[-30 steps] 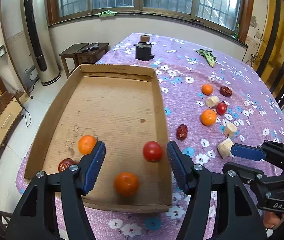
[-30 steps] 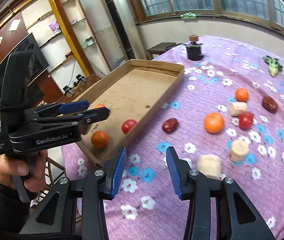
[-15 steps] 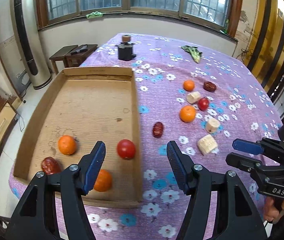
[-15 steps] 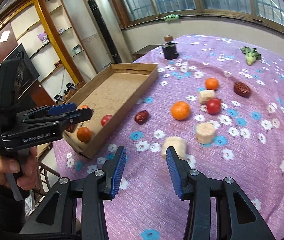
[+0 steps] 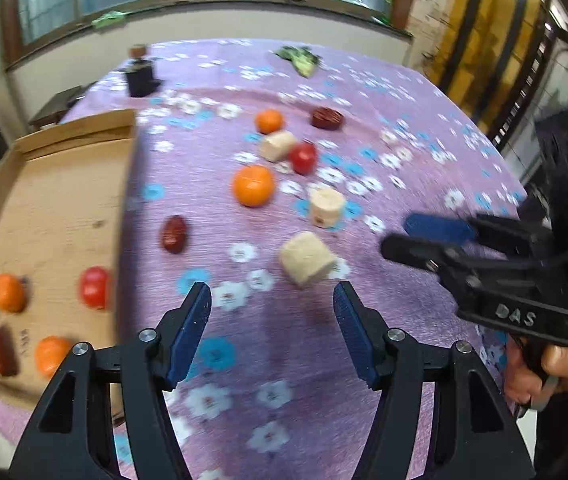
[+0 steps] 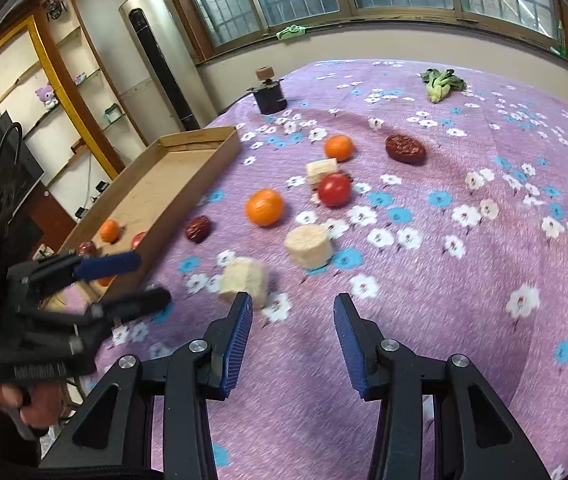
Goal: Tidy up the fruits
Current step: 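Grasp a beige square block with the left tool while the right tool grasps a beige round block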
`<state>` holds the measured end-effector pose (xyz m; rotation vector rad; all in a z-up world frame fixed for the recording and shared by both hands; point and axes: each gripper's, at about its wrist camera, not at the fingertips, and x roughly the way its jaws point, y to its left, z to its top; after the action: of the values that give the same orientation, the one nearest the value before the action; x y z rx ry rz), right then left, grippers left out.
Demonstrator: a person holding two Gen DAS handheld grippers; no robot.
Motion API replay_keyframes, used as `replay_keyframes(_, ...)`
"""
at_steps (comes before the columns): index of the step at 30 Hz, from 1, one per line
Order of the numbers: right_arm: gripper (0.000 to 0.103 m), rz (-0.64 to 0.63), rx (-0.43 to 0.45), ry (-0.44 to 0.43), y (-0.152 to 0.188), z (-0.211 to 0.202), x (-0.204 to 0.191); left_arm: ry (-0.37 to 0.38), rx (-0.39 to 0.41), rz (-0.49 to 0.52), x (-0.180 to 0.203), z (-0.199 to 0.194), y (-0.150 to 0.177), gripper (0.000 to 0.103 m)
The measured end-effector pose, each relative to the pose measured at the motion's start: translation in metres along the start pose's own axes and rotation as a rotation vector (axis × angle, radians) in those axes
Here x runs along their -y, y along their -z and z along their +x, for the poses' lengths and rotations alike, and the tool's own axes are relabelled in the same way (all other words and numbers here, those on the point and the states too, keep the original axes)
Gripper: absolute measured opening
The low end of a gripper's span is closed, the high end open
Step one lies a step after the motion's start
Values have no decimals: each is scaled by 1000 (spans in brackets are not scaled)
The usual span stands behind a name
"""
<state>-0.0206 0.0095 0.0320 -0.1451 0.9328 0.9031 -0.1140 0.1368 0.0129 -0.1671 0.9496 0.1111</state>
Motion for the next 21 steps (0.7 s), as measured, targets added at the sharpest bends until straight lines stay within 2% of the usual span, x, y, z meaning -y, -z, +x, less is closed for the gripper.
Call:
replay_keyframes(6,45,-42,-17,25,-19,20,9,23,-35,70,13,25,-14,63)
replay_keyframes(13,45,-52,-42,-3,-28,37,11,43,-71,95,14,55,-20,62)
replay_keyframes(14,45,-57,-46,-6,-29,40,10,43,-63,100,14,57,-20,60)
replay_keyframes(16,45,-67,-54,-2,-32,47,8,42,-40,116,16,57,-21,41)
replay_keyframes(18,45,-77,-63,6,-34,54,6,66,-40,113,15,55,-21,40)
replay_keyframes(21,42,-86,-72,-19,-37,65,1,54,-32,121,13,51,-15,40)
